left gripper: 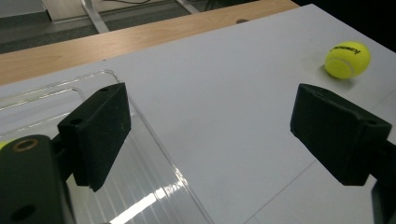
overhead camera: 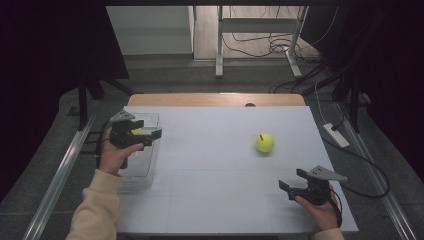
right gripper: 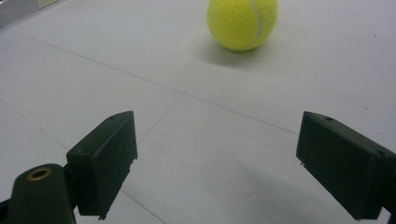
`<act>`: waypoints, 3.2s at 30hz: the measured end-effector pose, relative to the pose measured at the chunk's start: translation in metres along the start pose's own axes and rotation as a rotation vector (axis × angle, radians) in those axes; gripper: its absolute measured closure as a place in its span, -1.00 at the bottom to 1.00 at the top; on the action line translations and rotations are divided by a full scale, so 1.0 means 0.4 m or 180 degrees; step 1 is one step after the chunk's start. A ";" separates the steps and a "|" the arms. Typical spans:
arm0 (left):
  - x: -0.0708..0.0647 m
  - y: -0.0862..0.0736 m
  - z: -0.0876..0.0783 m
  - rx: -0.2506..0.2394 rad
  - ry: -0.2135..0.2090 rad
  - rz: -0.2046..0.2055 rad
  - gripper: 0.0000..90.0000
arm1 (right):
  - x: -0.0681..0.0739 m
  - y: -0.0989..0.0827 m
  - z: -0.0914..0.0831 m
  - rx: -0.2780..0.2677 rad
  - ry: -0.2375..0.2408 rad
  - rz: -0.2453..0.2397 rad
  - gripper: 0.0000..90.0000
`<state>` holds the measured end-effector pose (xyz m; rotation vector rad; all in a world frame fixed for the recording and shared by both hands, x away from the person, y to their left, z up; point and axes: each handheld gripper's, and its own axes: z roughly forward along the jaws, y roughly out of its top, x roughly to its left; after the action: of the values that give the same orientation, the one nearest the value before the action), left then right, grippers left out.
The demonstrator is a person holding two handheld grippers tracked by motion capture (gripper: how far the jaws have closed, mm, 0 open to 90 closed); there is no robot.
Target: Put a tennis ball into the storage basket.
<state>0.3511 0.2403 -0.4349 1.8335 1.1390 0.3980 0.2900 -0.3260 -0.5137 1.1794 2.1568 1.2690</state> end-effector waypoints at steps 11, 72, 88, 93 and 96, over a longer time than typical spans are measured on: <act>-0.043 -0.010 0.015 0.0012 -0.0120 0.0077 -0.72 | 0.001 0.002 0.003 0.0012 -0.0001 -0.0014 -0.73; -0.229 -0.009 0.129 0.0199 -0.0466 0.0466 -0.73 | 0.008 -0.006 -0.003 0.0023 -0.0015 -0.0039 -0.73; -0.269 0.015 0.182 0.0293 -0.0537 0.0532 -0.72 | 0.009 -0.003 -0.013 -0.0023 -0.0014 -0.0021 -0.73; -0.280 0.022 0.193 0.0298 -0.0551 0.0562 -0.72 | 0.008 -0.003 -0.014 -0.0029 -0.0015 -0.0024 -0.73; -0.284 0.026 0.200 0.0319 -0.0561 0.0571 -0.72 | 0.008 -0.003 -0.015 -0.0032 -0.0017 -0.0023 -0.73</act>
<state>0.3504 0.1017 -0.4480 2.0235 0.8920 0.2788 0.2837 -0.3267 -0.5112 1.1688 2.1464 1.2707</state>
